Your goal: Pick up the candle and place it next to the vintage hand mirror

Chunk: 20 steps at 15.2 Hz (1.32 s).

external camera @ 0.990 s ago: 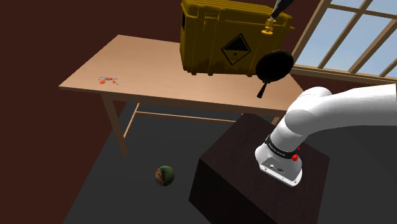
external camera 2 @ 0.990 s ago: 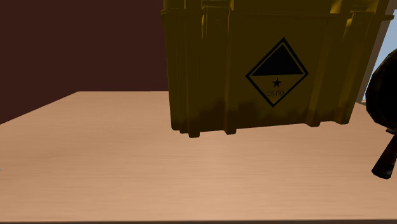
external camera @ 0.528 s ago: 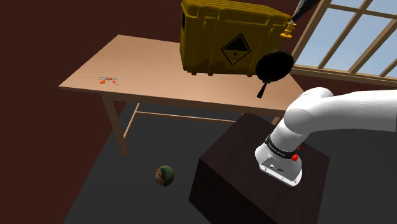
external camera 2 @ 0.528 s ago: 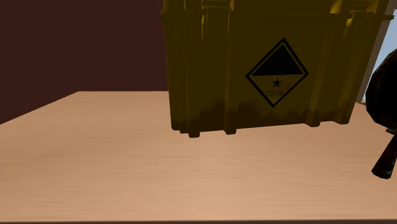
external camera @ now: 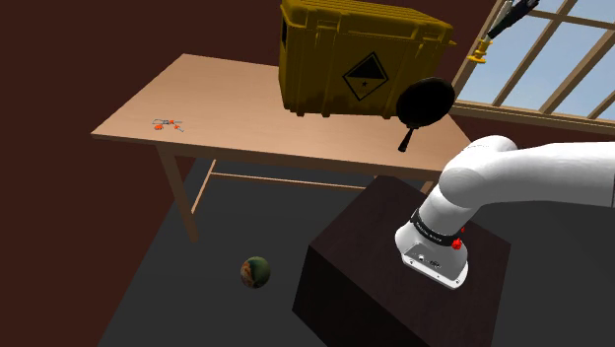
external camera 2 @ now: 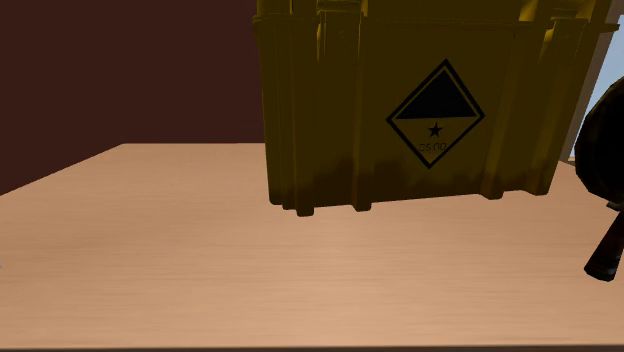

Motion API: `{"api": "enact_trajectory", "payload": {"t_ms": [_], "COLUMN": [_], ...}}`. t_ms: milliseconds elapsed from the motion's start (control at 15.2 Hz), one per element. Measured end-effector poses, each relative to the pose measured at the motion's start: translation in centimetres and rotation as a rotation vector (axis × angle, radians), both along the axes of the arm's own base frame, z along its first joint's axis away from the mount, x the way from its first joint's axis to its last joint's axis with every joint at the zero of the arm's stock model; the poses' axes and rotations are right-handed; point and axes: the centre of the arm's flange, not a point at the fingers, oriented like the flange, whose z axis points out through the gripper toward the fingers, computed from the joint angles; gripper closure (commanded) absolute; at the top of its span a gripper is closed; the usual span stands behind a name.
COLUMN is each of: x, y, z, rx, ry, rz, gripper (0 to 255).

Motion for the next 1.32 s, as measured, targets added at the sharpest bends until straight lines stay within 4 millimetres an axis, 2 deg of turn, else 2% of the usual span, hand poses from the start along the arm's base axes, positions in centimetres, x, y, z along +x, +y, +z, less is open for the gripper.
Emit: {"api": "enact_trajectory", "payload": {"t_ms": [264, 330, 528, 1320], "x": [-4.4, -5.5, -7.9, -8.3], "y": [-3.2, -3.9, -6.0, -6.3], "z": [-0.5, -0.2, -0.5, -6.7], "rx": [0.0, 0.0, 0.0, 0.001], "ry": [0.0, 0.0, 0.0, 0.001], "rz": [0.0, 0.0, 0.0, 0.001], "gripper": [255, 255, 255, 255]}}
